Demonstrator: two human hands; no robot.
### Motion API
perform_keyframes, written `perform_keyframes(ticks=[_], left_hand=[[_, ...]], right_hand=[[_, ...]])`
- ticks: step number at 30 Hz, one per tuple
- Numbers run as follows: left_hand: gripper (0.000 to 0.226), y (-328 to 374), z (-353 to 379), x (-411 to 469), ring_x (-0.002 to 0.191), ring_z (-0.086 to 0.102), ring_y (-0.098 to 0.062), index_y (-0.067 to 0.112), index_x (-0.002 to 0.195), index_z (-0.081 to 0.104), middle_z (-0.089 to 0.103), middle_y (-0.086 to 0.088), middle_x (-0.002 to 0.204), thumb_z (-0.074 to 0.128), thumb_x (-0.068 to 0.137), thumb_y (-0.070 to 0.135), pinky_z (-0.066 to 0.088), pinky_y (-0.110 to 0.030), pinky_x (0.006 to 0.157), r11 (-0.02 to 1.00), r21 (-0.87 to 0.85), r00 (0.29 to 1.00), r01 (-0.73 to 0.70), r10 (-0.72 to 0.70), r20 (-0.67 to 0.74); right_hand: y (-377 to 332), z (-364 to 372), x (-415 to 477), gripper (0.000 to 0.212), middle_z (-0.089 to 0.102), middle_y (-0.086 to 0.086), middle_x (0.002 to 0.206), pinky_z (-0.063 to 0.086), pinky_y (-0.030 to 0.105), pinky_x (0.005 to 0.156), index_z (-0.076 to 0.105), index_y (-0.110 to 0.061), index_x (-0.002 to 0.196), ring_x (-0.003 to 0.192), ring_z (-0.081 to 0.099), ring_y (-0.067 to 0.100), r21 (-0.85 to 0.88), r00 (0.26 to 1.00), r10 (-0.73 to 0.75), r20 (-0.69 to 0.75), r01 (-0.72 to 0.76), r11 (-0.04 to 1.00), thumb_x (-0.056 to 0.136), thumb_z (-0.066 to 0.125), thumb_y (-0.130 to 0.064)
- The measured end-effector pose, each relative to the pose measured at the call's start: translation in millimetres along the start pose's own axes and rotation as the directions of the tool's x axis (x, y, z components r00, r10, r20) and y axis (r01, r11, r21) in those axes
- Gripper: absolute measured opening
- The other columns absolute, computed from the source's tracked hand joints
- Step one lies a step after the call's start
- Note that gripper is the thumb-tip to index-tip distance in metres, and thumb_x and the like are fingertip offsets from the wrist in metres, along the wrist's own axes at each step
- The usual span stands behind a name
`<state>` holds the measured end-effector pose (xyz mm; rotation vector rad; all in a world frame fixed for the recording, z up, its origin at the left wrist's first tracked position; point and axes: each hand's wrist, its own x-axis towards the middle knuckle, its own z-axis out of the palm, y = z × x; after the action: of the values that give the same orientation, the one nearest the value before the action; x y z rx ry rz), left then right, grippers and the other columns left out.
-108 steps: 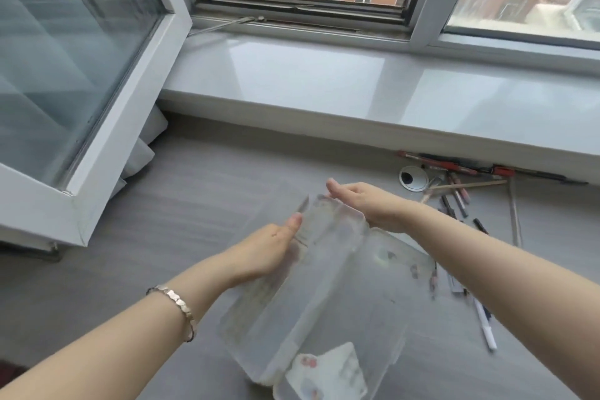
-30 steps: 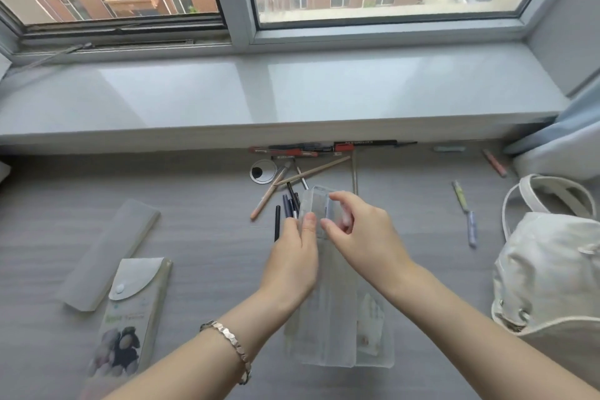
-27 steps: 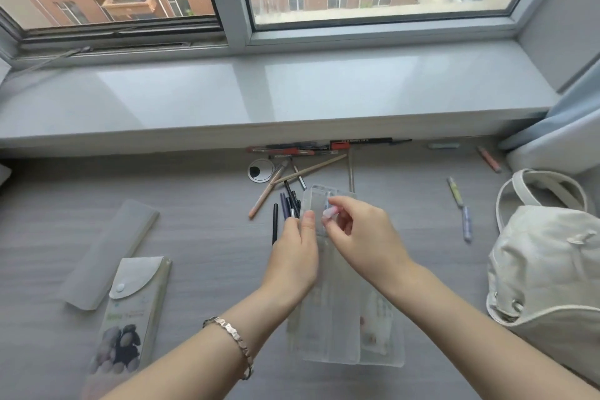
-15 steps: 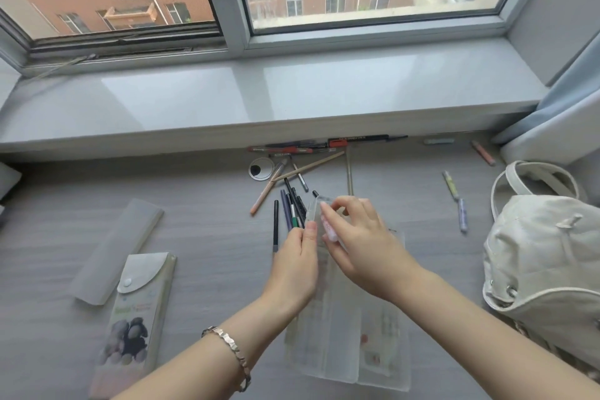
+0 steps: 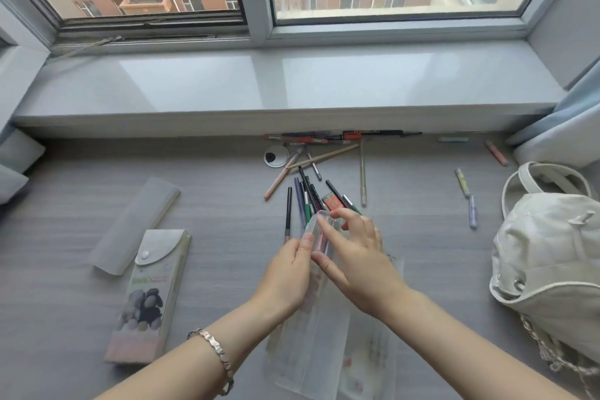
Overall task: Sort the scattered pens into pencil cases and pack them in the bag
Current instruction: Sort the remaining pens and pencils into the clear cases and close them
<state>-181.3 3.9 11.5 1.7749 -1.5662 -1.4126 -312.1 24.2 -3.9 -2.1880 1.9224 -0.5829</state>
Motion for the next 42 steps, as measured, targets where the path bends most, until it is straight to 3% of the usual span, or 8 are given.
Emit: perform_keyframes(ticks=[5, 8, 12, 19, 25, 29, 38, 42], left_hand=[[0.039, -20, -8, -3, 0.104, 0.057, -0.019, 0.015, 0.102, 0.063, 0.065, -0.004, 0.106, 0.030, 0.099, 0.036, 0.039, -0.026, 0.086, 1.000, 0.021, 1.000, 0.023, -0.023, 0.006], [0.038, -25, -24, 1, 0.103, 0.058, -0.024, 0.020, 0.082, 0.059, 0.063, -0.002, 0.096, 0.028, 0.100, 0.034, 0.038, -0.027, 0.082, 0.999, 0.029, 0.999, 0.034, -0.032, -0.041], [0.040, -29, -45, 9, 0.103, 0.056, -0.025, 0.019, 0.075, 0.054, 0.062, -0.002, 0.093, 0.027, 0.100, 0.034, 0.035, -0.028, 0.081, 0.998, 0.024, 0.993, 0.055, -0.052, -0.110], [0.044, -32, -58, 10, 0.114, 0.053, -0.024, 0.010, 0.105, 0.062, 0.062, -0.008, 0.116, 0.026, 0.100, 0.033, 0.035, -0.028, 0.092, 0.997, -0.031, 0.983, 0.069, -0.074, -0.171], [0.044, -22, -58, 11, 0.105, 0.042, -0.009, 0.011, 0.121, 0.056, 0.051, 0.005, 0.112, 0.023, 0.101, 0.034, 0.027, -0.019, 0.089, 0.988, -0.123, 0.973, 0.088, -0.112, -0.203], [0.039, -11, -45, 16, 0.103, 0.048, -0.015, 0.017, 0.109, 0.056, 0.056, 0.001, 0.110, 0.025, 0.100, 0.038, 0.034, -0.027, 0.089, 0.972, -0.208, 0.974, 0.113, -0.149, -0.168], [0.033, 26, -3, 9, 0.076, 0.061, -0.013, 0.021, 0.089, 0.057, 0.064, -0.001, 0.086, 0.031, 0.099, 0.038, 0.050, -0.018, 0.054, 0.929, -0.320, 0.983, 0.184, -0.181, 0.040], [0.029, 34, 10, 8, 0.095, 0.065, -0.021, 0.033, 0.086, 0.057, 0.066, 0.000, 0.100, 0.032, 0.098, 0.043, 0.054, -0.039, 0.082, 0.881, -0.371, 0.956, 0.293, -0.265, 0.127]], right_hand=[[0, 7, -1, 0.063, 0.055, 0.007, 0.119, 0.042, 0.037, 0.088, 0.065, -0.013, 0.110, 0.107, 0.037, 0.017, 0.180, 0.988, -0.154, 0.012, 0.149, 0.972, 0.094, 0.020, -0.055], [15, 6, 21, 0.035, 0.061, 0.013, 0.107, 0.033, 0.020, 0.093, 0.066, -0.006, 0.109, 0.104, 0.046, 0.019, 0.401, 0.998, 0.048, -0.029, -0.033, 0.915, 0.092, 0.047, -0.030], [48, 15, 64, 0.049, 0.057, 0.009, 0.126, 0.037, 0.037, 0.100, 0.058, -0.010, 0.122, 0.117, 0.045, 0.029, 0.086, 0.984, 0.084, 0.156, -0.098, 0.991, 0.080, 0.045, 0.012], [57, 32, 100, 0.052, 0.051, 0.005, 0.129, 0.037, 0.033, 0.095, 0.042, -0.013, 0.130, 0.121, 0.040, 0.025, -0.317, 0.844, -0.139, 0.518, 0.341, 0.885, 0.081, 0.051, 0.001], [32, -12, 92, 0.038, 0.061, 0.012, 0.111, 0.046, 0.024, 0.087, 0.052, -0.005, 0.123, 0.097, 0.059, 0.020, 0.307, 0.983, 0.116, 0.144, -0.156, 0.939, 0.084, 0.054, -0.007], [-7, -50, 61, 0.032, 0.065, 0.001, 0.098, 0.051, 0.012, 0.076, 0.052, -0.014, 0.124, 0.074, 0.064, 0.000, 0.564, 0.960, 0.016, 0.280, -0.178, 0.806, 0.092, 0.050, -0.008], [-5, -39, 20, 0.027, 0.063, 0.002, 0.098, 0.042, 0.024, 0.083, 0.061, -0.014, 0.108, 0.091, 0.045, 0.008, 0.368, 0.963, -0.197, 0.182, 0.119, 0.922, 0.082, 0.063, -0.020], [10, -33, 11, 0.039, 0.063, 0.003, 0.103, 0.051, 0.034, 0.078, 0.064, -0.018, 0.110, 0.093, 0.043, 0.015, 0.193, 0.981, -0.192, -0.008, 0.190, 0.963, 0.078, 0.052, -0.037]])
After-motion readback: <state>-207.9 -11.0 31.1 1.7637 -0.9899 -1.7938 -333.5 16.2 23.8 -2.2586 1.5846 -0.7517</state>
